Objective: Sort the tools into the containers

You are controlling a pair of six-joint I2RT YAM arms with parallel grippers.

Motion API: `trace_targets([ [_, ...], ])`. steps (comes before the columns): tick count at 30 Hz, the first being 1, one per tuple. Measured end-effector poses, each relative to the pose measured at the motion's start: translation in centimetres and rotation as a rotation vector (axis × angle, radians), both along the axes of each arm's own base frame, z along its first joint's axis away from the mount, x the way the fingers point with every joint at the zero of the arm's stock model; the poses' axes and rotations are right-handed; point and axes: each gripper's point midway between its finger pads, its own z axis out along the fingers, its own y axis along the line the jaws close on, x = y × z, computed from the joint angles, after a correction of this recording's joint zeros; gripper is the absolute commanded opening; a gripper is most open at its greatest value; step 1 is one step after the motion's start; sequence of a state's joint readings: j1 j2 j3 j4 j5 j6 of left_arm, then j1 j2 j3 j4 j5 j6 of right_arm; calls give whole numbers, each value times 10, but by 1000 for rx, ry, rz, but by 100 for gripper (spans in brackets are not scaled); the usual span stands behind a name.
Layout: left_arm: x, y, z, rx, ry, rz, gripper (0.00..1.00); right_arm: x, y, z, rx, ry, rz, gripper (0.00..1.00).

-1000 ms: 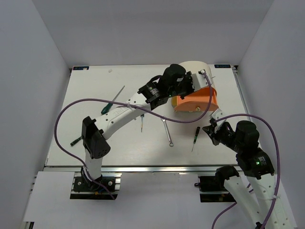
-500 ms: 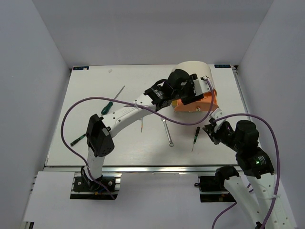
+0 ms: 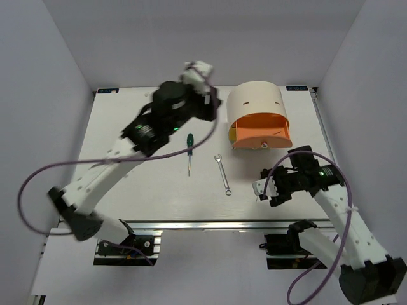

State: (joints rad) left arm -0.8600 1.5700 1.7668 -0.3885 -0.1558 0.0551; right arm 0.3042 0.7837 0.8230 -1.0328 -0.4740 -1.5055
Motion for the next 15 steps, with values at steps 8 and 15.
trace_targets([
  [8,-103,158,-13,-377,200,229,79,16,-5,-56,-218,146,296,84],
  [15,-164,239,-72,-630,368,428,87,40,-12,-84,-333,128,346,80],
])
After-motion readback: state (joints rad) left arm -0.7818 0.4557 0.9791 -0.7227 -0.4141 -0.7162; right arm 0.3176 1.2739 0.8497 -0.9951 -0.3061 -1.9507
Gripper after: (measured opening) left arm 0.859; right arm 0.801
